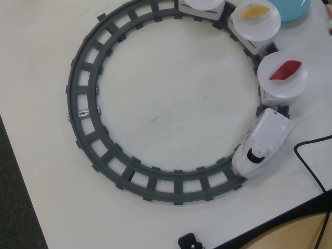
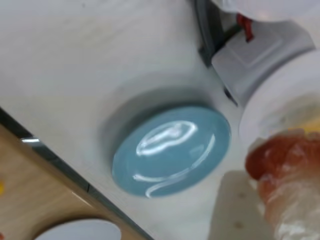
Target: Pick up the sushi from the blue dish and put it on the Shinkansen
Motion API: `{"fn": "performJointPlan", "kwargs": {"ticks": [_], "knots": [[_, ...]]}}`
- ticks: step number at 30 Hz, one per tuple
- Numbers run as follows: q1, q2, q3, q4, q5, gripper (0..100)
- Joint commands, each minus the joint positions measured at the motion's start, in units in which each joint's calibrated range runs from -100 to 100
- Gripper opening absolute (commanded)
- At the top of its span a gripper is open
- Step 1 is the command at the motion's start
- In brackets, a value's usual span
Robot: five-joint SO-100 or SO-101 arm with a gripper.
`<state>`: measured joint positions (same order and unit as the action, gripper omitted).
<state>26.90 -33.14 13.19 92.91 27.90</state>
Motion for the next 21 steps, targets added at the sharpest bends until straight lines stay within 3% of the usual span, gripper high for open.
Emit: {"fn": "performJointPlan", "kwargs": {"ticks": [1, 21], "knots": [[0.2, -1.6, 2.3, -0.2, -0.2, 2], [-9.6, -1.6, 6.4, 0.2, -2.8, 2]]}}
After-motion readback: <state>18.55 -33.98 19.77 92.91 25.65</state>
